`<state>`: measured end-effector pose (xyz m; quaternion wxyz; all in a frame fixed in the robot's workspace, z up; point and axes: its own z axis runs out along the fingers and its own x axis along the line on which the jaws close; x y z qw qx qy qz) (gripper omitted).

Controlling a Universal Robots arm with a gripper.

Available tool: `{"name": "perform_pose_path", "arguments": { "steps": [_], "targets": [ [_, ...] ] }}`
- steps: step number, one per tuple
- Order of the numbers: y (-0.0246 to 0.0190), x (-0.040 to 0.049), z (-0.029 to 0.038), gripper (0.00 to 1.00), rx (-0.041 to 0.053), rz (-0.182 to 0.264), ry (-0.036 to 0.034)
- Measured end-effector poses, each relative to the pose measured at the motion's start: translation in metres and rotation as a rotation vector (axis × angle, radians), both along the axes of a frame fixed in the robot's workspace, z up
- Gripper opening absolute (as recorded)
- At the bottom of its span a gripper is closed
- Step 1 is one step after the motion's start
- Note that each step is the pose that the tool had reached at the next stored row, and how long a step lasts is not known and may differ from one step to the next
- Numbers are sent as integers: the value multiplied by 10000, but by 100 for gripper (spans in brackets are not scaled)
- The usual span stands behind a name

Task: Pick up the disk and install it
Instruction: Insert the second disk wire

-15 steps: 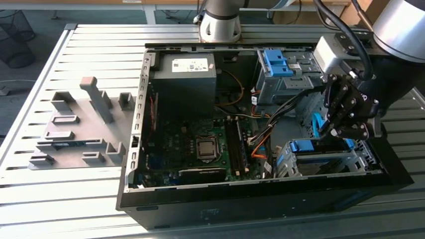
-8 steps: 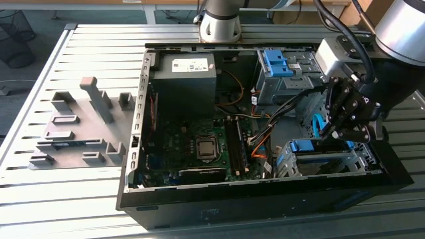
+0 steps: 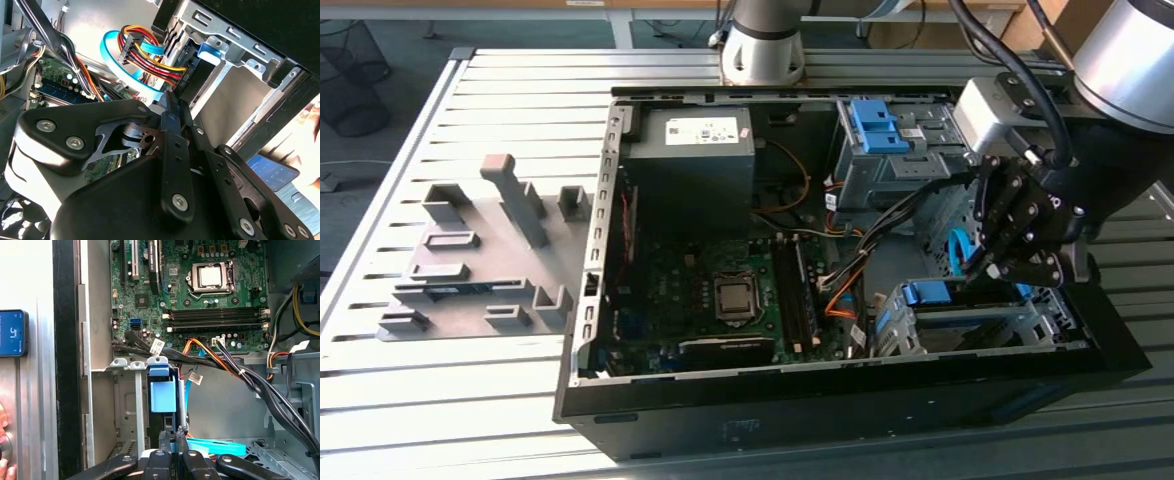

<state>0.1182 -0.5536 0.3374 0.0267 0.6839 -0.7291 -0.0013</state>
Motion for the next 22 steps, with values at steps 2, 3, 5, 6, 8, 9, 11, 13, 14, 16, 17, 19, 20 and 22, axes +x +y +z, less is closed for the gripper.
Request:
{"name": "perform_pose_path", "arguments": {
  "steps": [2,3,5,6,8,9,11,13,14,16,17,19,20,22],
  "targets": [
    [0,2,0,16,0,-2,0],
    [0,1,0,16,1,-2,0],
    [-1,2,1,16,17,-6,0],
    [-1,2,1,16,36,-10,1],
    [-1,2,-1,16,118,-13,0],
    [-1,2,-1,16,182,-13,0],
    [-1,2,0,16,194,-13,1],
    [-5,2,-1,16,194,-13,0],
    [-5,2,-1,16,194,-13,0],
    [-7,2,-3,16,193,-14,0],
    [-8,2,-4,16,194,-13,0],
    [-10,2,-8,16,196,-13,0],
    [-12,2,-9,16,196,-13,0],
    [-14,3,-12,16,193,-13,0]
  ]
}}
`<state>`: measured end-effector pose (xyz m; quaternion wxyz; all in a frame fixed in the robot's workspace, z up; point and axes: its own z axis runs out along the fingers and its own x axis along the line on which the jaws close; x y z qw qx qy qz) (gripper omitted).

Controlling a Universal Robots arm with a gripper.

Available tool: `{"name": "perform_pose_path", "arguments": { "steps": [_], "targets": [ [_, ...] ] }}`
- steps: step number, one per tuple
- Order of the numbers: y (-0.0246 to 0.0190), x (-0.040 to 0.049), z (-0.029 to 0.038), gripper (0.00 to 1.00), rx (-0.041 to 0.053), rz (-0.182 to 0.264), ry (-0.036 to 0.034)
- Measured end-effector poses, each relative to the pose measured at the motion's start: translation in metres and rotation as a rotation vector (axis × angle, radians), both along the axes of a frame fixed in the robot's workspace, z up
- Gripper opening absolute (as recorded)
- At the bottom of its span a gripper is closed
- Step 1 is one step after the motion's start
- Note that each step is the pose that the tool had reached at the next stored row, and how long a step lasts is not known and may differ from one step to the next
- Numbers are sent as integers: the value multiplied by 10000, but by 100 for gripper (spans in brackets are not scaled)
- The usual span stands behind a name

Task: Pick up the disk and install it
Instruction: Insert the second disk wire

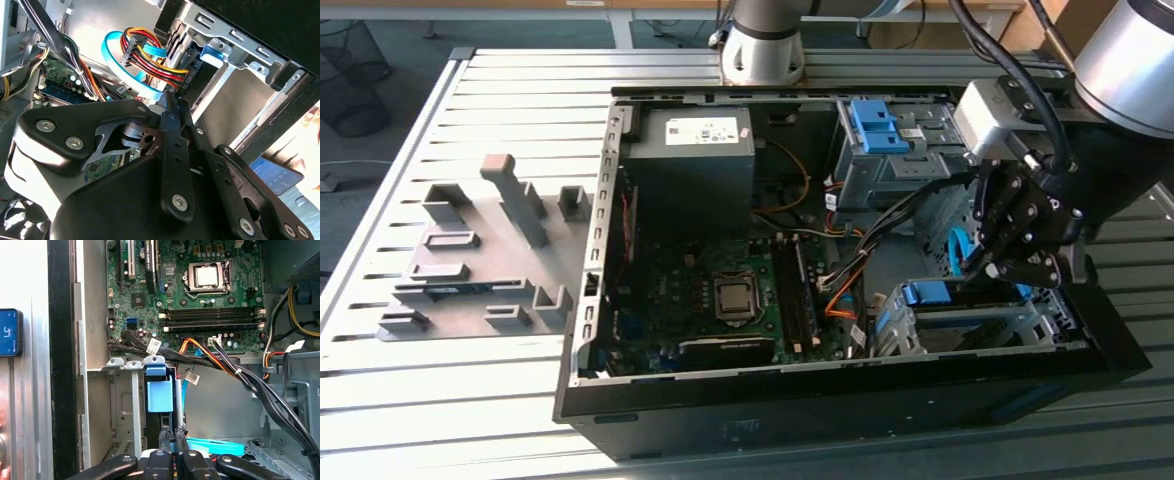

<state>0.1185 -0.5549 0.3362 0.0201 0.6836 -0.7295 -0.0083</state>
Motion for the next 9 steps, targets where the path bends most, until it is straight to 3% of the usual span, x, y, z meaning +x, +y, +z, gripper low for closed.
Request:
{"name": "perform_pose_path", "arguments": {
  "steps": [9],
  "targets": [
    [-15,4,-44,16,-4,0,0]
  ]
}}
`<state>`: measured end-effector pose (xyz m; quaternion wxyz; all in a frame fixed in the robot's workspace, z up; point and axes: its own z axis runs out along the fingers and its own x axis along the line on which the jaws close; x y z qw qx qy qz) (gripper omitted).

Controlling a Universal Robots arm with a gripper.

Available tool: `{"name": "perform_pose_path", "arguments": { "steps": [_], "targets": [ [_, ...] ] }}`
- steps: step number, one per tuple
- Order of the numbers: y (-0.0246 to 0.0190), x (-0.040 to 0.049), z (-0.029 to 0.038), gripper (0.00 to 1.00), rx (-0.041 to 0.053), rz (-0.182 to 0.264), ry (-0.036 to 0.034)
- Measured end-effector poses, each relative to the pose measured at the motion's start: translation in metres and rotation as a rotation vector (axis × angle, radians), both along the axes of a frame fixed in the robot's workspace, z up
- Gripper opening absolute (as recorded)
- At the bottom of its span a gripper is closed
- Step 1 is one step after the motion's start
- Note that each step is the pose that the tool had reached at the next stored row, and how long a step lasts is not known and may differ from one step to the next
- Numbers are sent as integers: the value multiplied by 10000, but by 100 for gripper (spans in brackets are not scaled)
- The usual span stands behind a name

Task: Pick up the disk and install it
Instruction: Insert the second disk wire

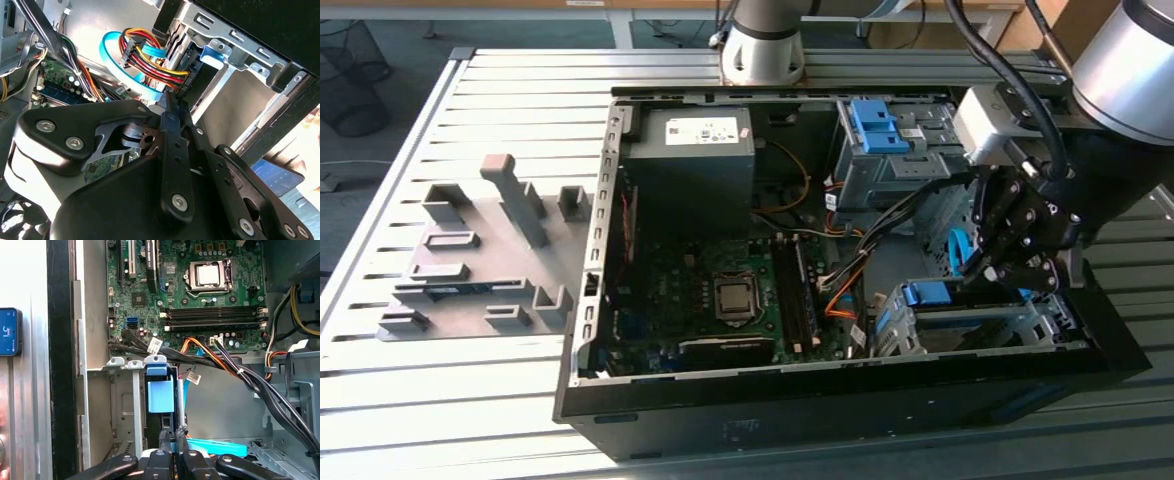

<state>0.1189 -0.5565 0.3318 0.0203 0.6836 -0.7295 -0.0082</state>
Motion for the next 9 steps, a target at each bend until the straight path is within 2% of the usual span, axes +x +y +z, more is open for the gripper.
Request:
{"name": "perform_pose_path", "arguments": {
  "steps": [9],
  "targets": [
    [-3,0,-14,17,25,-1,-1]
  ]
}}
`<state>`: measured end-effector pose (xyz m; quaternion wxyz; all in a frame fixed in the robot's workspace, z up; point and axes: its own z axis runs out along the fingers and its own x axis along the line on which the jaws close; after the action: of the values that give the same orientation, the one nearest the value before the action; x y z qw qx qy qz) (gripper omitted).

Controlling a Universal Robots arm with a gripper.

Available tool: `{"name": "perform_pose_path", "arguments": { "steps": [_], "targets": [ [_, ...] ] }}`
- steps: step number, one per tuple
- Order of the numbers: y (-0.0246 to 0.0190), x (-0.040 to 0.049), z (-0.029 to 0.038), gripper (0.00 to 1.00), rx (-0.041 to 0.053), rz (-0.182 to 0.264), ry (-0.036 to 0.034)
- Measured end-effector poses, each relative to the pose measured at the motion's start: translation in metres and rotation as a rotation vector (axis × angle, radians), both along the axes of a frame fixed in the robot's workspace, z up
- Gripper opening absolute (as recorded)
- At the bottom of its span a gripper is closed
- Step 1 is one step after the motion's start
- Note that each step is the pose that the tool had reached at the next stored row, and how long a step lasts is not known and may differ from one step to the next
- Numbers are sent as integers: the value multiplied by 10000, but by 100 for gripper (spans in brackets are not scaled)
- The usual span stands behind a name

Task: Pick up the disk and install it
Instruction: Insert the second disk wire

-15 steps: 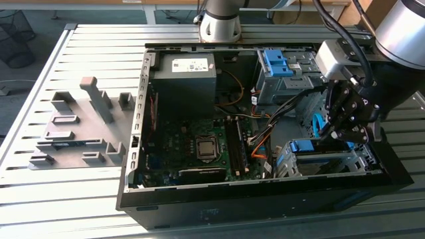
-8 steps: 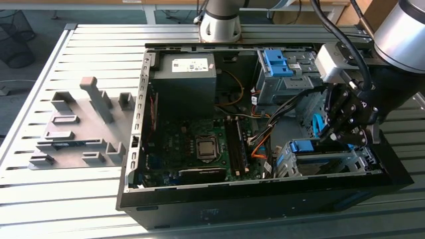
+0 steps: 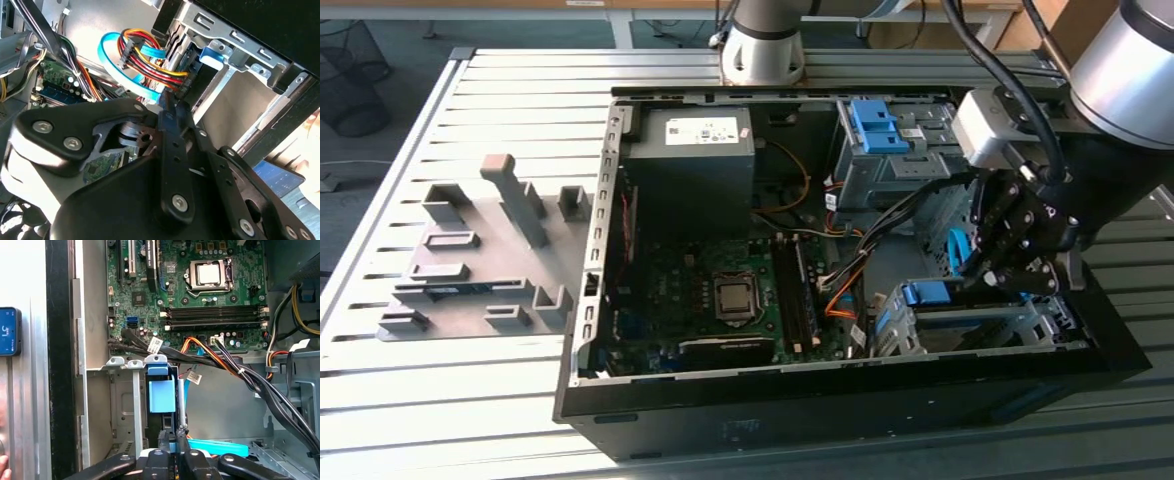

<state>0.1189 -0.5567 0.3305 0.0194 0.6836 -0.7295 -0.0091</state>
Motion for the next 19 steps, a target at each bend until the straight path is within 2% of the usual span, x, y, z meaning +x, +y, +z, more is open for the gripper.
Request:
{"name": "perform_pose_path", "arguments": {
  "steps": [1,8,9,11,19],
  "targets": [
    [0,0,9,23,2,0,0],
    [0,0,147,22,3,0,9],
    [0,0,147,22,5,1,9],
    [0,0,147,11,6,0,9],
    [0,0,153,11,3,0,9]
  ]
}}
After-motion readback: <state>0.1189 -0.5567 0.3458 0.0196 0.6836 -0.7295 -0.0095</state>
